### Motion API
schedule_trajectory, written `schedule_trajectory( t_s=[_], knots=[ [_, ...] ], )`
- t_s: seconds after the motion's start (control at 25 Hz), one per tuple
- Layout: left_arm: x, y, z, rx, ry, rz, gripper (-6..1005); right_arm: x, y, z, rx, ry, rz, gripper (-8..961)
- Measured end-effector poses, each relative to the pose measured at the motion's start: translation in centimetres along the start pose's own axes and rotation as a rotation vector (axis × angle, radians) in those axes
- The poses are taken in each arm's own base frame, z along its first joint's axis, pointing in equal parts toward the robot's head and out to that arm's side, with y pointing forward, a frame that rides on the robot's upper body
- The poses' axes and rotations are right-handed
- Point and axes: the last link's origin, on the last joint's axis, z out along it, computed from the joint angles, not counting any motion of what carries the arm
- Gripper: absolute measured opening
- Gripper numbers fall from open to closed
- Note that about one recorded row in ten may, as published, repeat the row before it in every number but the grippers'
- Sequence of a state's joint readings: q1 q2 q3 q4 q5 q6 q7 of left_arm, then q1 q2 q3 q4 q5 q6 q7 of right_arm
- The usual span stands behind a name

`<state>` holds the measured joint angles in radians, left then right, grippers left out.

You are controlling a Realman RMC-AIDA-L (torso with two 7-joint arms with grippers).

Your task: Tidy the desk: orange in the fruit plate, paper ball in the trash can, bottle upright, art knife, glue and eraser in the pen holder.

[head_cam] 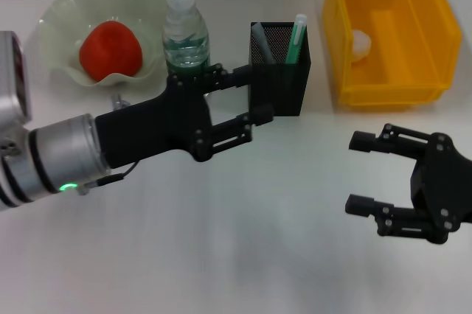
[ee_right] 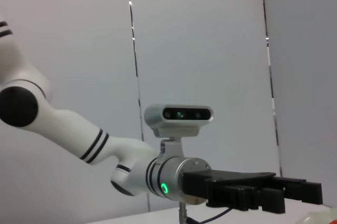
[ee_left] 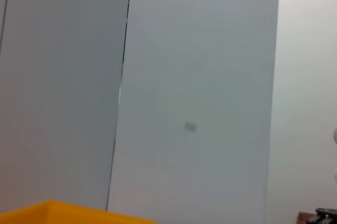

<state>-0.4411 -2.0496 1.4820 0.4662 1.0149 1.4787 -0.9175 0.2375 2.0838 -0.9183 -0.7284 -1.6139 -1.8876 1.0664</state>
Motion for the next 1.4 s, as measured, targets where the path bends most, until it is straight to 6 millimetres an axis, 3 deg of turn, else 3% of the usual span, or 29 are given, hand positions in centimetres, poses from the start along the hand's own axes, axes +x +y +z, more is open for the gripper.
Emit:
schedule_trajectory(
  t_s=[0.28,0.48,1.4],
  knots=[
    [0.2,0.6,-3.4,-0.032,-0.047,-0.021,635,0.7,0.3,0.1,0.004,-0.008,0.028,760],
    [-0.4,1.6,-4.9,-0.070,-0.092,-0.009,798,1.1,0.3,0.3,0.013,-0.003,0.033,760],
    [-2.7,3.7,-7.8,-0.069,-0.179,-0.068,798,2.1,-1.7,5.0,-0.078,0.101,0.045,761]
  ],
)
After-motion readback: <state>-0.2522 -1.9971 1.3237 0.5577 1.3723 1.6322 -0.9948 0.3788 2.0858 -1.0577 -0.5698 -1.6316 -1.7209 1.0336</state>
